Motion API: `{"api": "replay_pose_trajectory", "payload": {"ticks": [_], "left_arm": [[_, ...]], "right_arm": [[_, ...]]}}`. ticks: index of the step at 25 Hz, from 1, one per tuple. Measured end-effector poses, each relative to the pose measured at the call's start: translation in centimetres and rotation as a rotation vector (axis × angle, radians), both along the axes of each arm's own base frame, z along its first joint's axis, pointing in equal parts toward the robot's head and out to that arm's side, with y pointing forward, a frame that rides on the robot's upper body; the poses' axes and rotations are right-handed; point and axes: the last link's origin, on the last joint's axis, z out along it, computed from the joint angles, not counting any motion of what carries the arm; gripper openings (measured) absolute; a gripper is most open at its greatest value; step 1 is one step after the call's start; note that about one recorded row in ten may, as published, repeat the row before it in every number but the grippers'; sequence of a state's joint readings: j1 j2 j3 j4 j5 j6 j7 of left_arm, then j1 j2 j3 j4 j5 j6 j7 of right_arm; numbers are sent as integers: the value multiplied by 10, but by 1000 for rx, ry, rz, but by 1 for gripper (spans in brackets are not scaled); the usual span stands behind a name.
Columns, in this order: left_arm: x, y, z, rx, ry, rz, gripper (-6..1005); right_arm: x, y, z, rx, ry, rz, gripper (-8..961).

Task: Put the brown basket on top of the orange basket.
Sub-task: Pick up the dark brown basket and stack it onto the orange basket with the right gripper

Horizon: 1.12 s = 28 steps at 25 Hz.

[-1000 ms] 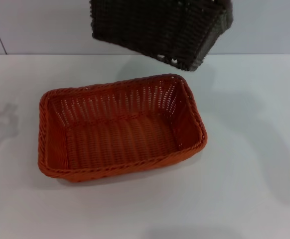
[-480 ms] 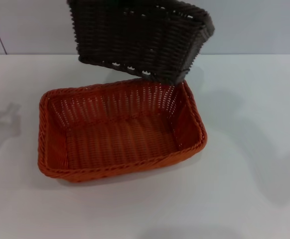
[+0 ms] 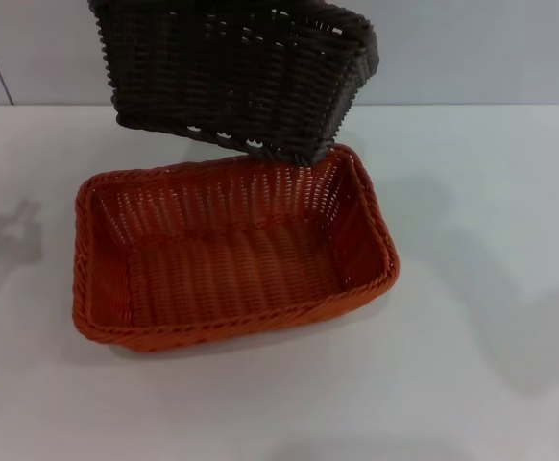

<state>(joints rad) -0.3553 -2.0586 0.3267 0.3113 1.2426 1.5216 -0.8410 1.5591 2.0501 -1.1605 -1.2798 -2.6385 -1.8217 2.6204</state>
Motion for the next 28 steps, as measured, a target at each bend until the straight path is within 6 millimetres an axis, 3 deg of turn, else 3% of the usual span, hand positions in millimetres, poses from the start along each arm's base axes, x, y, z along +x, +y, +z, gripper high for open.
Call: {"api": "replay_pose_trajectory", "payload": {"ticks": [11,15,24,28], "left_arm": [[0,0,0,0,0,1,116],[0,0,0,2,3,1,116],[0,1,-2,0,4,2,116],[0,1,-2,0,4,3,116]], "right_arm": [[-7,-10,8,3,5,41,89],[0,-8,11,3,18,29,-1],[7,-7,19,25,74,43,-2],[19,5,26,81,133,31,0]]}}
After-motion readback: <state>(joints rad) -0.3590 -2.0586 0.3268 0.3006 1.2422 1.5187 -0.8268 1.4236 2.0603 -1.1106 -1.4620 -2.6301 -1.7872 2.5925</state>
